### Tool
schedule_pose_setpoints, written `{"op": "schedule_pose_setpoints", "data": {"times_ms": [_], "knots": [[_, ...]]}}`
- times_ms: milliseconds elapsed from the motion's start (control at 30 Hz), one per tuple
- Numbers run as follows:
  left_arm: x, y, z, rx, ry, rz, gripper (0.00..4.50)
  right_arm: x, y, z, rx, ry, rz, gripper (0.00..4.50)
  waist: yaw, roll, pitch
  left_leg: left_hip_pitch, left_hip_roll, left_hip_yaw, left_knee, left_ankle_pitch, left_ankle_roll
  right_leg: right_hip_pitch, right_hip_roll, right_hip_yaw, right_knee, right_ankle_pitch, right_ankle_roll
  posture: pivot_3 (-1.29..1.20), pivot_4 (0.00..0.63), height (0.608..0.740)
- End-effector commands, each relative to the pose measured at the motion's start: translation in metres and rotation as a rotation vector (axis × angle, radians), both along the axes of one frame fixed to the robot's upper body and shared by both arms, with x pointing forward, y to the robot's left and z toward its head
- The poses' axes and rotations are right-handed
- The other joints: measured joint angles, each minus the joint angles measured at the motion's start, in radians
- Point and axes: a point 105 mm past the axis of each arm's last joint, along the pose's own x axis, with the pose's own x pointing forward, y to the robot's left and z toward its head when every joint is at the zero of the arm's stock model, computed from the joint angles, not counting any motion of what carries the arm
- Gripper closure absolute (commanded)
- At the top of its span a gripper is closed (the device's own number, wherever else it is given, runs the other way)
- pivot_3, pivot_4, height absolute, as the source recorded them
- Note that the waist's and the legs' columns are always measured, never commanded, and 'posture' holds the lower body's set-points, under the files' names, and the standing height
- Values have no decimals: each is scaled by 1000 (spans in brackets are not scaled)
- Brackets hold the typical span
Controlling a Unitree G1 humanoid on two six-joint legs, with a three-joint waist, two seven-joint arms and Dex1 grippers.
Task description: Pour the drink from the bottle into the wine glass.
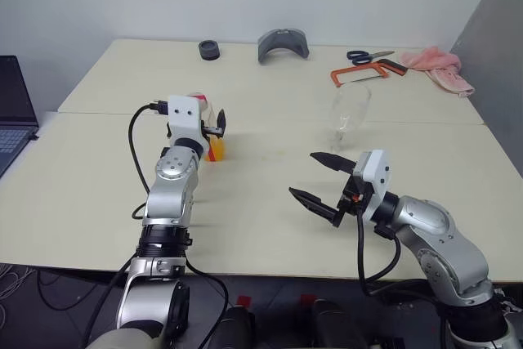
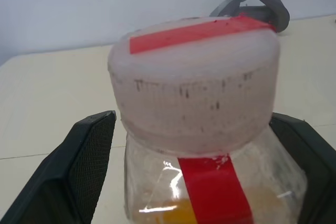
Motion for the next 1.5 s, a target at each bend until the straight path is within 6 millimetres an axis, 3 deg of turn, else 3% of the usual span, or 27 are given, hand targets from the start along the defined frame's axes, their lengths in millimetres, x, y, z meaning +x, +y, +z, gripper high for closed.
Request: {"op": "schedule_pose_setpoints", "data": {"times_ms": [33,233,700,1300,1500], "knots": [[-3,-1,25,23,-86,-1,597,-4,2,8,9,-39,19,0,0,0,0,0,0,0,0,0,0,0,0,0,0,0,0,0,150,740],[-6,-2,24,16,-90,-6,2325,-4,3,7,4,-37,27,0,0,0,0,0,0,0,0,0,0,0,0,0,0,0,0,0,150,740],[-20,-10,14,-27,-83,-60,2334,-5,7,7,5,-45,42,0,0,0,0,0,0,0,0,0,0,0,-1,0,0,0,0,0,150,740],[-39,-94,12,-28,-19,-692,2334,-6,-8,13,26,-65,-89,0,0,0,0,-1,0,1,1,0,0,0,-1,0,0,0,0,0,150,740],[-54,-144,9,7,29,-1068,2335,-26,-21,27,37,-72,-172,0,2,0,0,-1,-1,2,1,0,0,0,-1,-1,0,0,0,0,150,740]]}}
